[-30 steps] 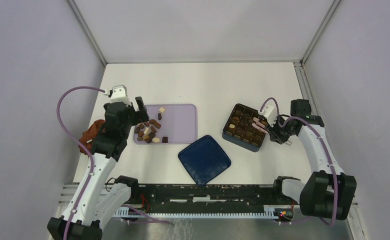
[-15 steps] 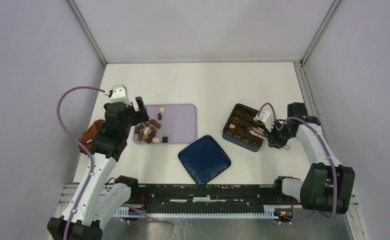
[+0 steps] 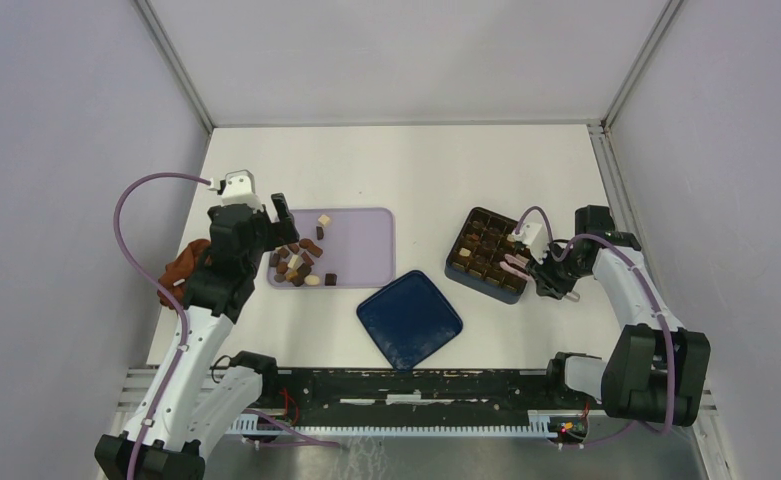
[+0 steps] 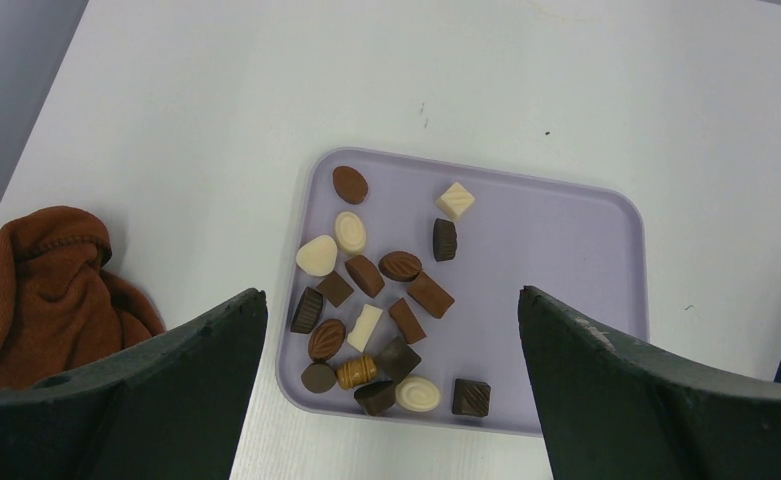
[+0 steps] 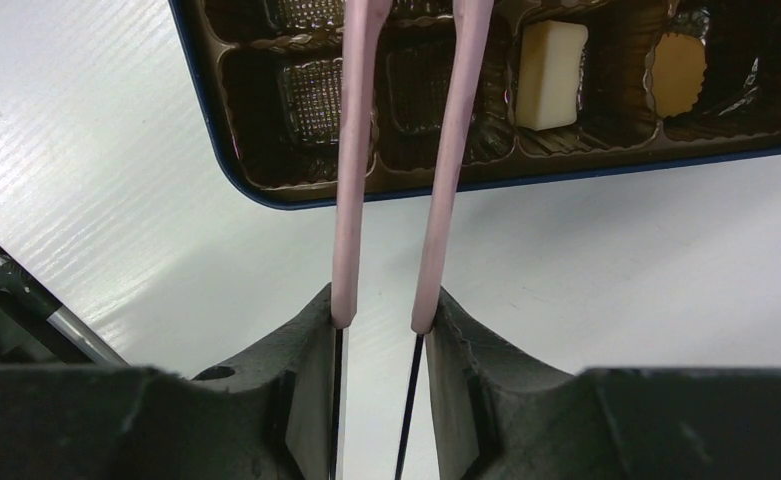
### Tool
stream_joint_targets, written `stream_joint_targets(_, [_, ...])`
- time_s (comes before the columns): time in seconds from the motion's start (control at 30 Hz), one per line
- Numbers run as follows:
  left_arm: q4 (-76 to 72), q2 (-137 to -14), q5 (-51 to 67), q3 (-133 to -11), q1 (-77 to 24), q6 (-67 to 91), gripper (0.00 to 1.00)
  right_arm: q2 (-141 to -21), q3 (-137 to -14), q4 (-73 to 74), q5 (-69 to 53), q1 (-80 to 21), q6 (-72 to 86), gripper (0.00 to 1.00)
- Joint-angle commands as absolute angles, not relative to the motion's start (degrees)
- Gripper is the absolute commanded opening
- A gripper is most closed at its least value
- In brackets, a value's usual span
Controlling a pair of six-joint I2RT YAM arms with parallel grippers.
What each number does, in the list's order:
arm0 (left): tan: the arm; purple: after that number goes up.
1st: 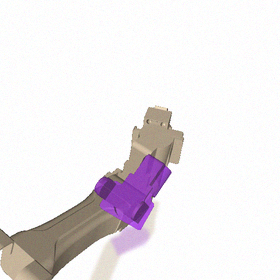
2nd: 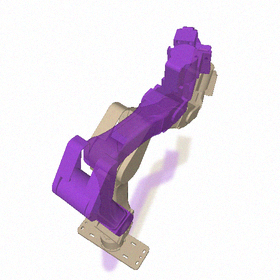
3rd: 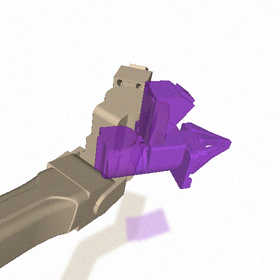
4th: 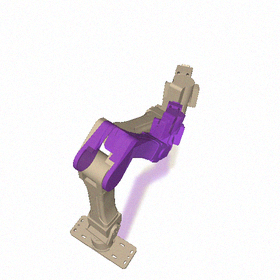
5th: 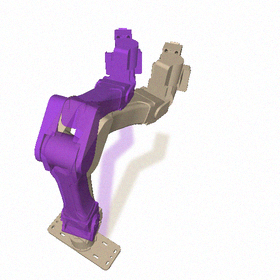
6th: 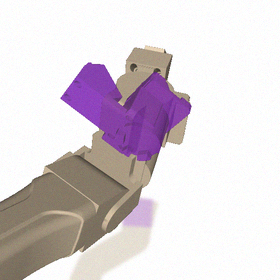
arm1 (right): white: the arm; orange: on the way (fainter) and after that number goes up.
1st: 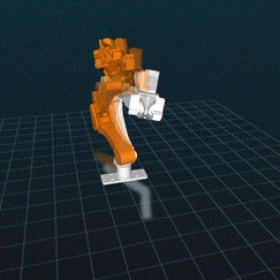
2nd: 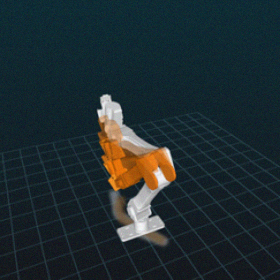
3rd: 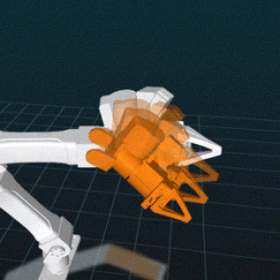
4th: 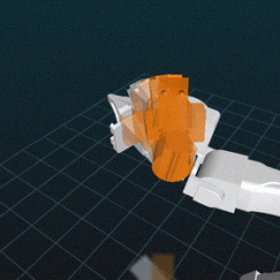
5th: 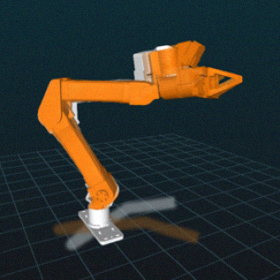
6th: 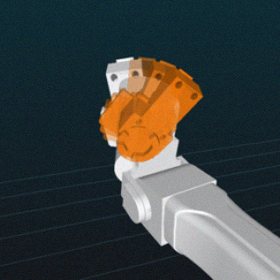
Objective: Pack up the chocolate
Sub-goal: Place the fake chocolate in the packing box.
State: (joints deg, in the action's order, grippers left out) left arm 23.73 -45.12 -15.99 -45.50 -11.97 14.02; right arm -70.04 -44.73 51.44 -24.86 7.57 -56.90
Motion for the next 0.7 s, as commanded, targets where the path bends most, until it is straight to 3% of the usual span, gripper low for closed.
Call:
stream_joint_targets(0.0, [22.15,-44.74,-15.49,-45.35,-11.53,11.96,1.00,-69.10,-46.85,51.46,-27.07,7.73,-57.38,0.37])
stream_joint_targets(0.37, [22.10,-44.74,-14.98,-45.35,-11.61,12.11,1.00,-69.96,-52.38,52.32,-36.27,6.89,-55.11,0.31])
stream_joint_targets(0.67, [24.50,-48.57,-4.00,-48.56,-11.61,17.41,0.99,-69.41,-53.91,42.20,-41.51,-9.18,-45.63,0.31])
